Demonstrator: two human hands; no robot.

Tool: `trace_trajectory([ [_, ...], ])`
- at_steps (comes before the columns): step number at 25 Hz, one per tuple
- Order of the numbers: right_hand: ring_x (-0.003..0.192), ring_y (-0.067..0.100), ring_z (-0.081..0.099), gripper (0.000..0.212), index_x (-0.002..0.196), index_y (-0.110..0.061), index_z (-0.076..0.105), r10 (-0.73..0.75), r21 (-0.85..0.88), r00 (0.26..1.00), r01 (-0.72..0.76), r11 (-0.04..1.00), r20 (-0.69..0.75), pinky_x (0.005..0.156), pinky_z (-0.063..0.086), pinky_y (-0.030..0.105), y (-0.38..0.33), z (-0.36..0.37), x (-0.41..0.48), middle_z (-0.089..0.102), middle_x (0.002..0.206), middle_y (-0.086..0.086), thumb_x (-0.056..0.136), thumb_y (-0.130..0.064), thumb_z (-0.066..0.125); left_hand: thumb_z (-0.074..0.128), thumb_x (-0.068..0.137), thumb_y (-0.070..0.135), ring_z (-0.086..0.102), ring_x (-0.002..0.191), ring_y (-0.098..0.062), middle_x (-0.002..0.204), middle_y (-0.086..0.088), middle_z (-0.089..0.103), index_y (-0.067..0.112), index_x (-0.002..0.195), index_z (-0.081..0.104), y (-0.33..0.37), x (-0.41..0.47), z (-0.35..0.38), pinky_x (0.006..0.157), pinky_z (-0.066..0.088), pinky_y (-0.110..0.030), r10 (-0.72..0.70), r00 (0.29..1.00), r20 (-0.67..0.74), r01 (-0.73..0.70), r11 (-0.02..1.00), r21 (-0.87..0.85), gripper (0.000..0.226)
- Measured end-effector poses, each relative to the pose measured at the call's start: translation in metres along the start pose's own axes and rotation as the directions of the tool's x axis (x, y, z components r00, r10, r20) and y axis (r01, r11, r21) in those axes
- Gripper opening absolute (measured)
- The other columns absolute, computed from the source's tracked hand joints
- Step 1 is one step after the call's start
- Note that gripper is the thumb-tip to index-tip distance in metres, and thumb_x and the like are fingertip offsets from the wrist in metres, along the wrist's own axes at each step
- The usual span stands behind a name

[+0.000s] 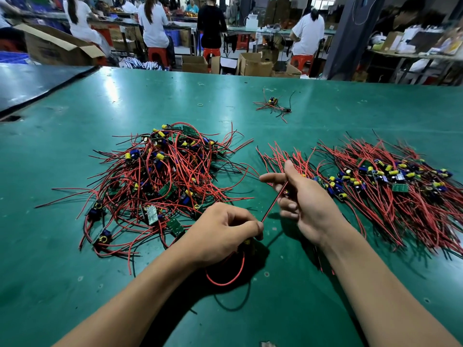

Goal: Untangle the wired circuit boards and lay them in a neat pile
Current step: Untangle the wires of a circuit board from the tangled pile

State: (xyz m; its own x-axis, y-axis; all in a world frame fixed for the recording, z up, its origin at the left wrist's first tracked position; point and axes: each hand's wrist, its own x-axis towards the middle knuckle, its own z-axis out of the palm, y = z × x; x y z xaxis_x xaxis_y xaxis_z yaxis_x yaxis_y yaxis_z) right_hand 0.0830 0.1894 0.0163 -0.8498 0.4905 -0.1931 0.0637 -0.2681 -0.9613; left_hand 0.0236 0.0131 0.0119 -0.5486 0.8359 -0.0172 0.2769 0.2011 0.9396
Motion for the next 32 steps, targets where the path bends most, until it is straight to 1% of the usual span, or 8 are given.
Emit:
trace_trajectory([
  [5,0.044,0.006,0.025,0.060,0.071,-0.011,0.079,0.107,0.223,0.986,-0.133,0.966,0.124,0.037,0.020,0.017,-0.009,-0.008,-0.003,0.054,0.063,-0.004,0.102,-0.046,0.043,0.063,0.084,0.031,0.058,0.062,-0.026,0.072,-0.025,0.068,0.012,0.076,0.074,-0.002,-0.001,0.001,0.065,0.050,-0.055,0.011,1.000,0.013,-0.011,0.999,0.030,0.024],
  [9,0.043,0.004,0.027,0.060,0.085,-0.014,0.081,0.104,0.138,0.988,-0.119,0.983,0.113,0.037,0.019,0.017,-0.007,-0.003,-0.003,0.050,0.067,-0.007,0.094,-0.062,0.046,0.064,0.089,0.027,0.053,0.060,-0.026,0.076,-0.035,0.062,0.014,0.079,0.075,-0.003,0.000,0.000,0.058,0.046,-0.053,0.001,1.000,0.002,-0.001,1.000,0.005,0.020],
  [13,0.045,0.007,0.033,0.087,0.103,-0.009,0.077,0.122,0.100,0.986,-0.134,0.986,0.112,0.036,0.024,0.018,-0.005,-0.002,-0.003,0.056,0.070,-0.005,0.071,-0.084,0.046,0.063,0.093,0.020,0.059,0.056,-0.020,0.066,-0.018,0.068,0.009,0.081,0.075,-0.003,0.000,0.000,0.056,0.044,-0.029,-0.041,0.998,-0.050,0.033,0.990,-0.139,0.020],
  [19,0.044,0.009,0.038,0.081,0.105,-0.009,0.075,0.097,0.054,0.992,-0.102,0.993,0.080,0.037,0.031,0.020,-0.003,-0.004,-0.001,0.058,0.069,-0.004,0.080,-0.078,0.042,0.058,0.096,0.025,0.063,0.050,-0.021,0.074,-0.012,0.073,0.008,0.093,0.071,-0.003,0.003,-0.002,0.046,0.045,-0.022,-0.110,0.991,-0.078,0.072,0.921,-0.383,0.021],
  [23,0.046,0.010,0.049,0.027,0.100,-0.015,0.073,-0.073,-0.274,0.992,0.099,0.957,0.102,0.038,0.038,0.023,0.007,0.001,-0.005,0.061,0.075,0.002,0.102,-0.034,0.055,0.059,0.093,0.008,0.066,0.066,-0.017,0.093,-0.016,0.075,0.009,0.111,0.066,-0.002,0.004,-0.008,0.055,0.050,-0.022,-0.080,0.994,-0.079,0.028,0.855,-0.517,0.020],
  [25,0.066,0.013,0.065,0.011,0.100,-0.018,0.075,-0.166,-0.532,0.961,0.261,0.805,0.220,0.061,0.057,0.036,0.011,0.002,-0.010,0.073,0.084,0.003,0.095,-0.025,0.068,0.060,0.092,0.008,0.067,0.077,-0.016,0.104,-0.016,0.073,0.012,0.118,0.062,0.000,0.005,-0.010,0.060,0.049,-0.023,-0.039,0.994,-0.105,-0.030,0.810,-0.585,0.027],
  [27,0.076,0.012,0.067,0.020,0.094,-0.020,0.075,-0.159,-0.596,0.936,0.325,0.734,0.314,0.075,0.057,0.040,0.012,0.004,-0.015,0.076,0.085,0.001,0.083,-0.036,0.081,0.059,0.092,0.012,0.066,0.078,-0.015,0.112,-0.011,0.072,0.013,0.123,0.057,0.002,0.005,-0.012,0.057,0.048,-0.021,-0.013,0.990,-0.141,-0.078,0.780,-0.621,0.032],
  [32,0.059,0.007,0.045,0.048,0.072,-0.017,0.058,-0.394,-0.571,0.846,0.533,0.624,0.359,0.057,0.039,0.031,0.018,0.017,-0.021,0.052,0.061,0.002,0.076,-0.064,0.071,0.063,0.085,0.022,0.052,0.063,-0.007,0.115,-0.001,0.072,0.014,0.121,0.057,0.004,0.007,-0.014,0.052,0.038,-0.020,-0.040,0.974,-0.225,-0.113,0.771,-0.626,0.038],
])
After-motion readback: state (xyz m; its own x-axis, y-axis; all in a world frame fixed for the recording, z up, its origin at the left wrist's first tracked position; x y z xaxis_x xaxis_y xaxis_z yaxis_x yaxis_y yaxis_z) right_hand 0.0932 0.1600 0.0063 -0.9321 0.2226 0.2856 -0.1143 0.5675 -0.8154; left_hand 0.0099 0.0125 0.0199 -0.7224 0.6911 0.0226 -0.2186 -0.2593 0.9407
